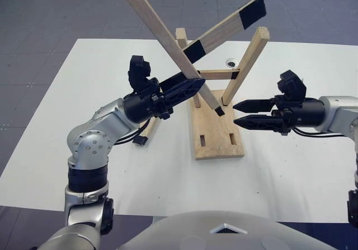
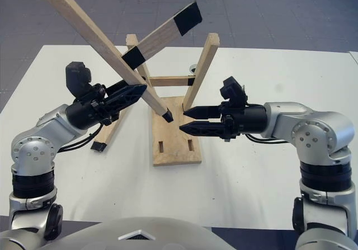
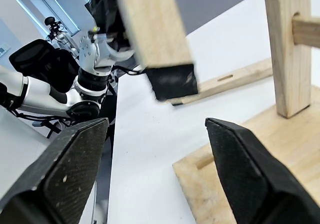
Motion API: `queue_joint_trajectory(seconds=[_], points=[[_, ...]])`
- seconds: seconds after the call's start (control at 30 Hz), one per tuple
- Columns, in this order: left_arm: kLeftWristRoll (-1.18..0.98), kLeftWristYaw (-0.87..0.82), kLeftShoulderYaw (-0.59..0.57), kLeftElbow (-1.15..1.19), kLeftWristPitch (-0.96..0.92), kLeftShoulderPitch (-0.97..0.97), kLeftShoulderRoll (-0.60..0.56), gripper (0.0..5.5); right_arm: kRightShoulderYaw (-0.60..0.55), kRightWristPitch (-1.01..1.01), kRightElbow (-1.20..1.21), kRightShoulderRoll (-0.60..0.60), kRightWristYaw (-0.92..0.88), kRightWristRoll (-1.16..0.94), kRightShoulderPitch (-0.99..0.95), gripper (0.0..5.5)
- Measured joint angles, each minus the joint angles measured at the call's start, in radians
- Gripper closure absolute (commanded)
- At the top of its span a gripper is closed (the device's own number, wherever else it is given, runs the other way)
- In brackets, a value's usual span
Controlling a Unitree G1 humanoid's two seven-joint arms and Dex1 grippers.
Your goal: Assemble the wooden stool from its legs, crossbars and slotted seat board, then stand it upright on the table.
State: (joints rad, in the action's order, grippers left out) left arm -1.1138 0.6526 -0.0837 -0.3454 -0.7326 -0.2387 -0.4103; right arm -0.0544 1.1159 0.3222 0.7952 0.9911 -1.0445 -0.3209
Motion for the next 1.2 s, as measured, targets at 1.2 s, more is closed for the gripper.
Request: queue_joint_trajectory(seconds=[1.2], points=[[0.593, 0.470, 0.269, 0.282, 0.507, 0.129, -0.047, 3.45, 0.147, -0.269, -0.055, 0.029, 0.000, 0.434, 0.238, 1.95]])
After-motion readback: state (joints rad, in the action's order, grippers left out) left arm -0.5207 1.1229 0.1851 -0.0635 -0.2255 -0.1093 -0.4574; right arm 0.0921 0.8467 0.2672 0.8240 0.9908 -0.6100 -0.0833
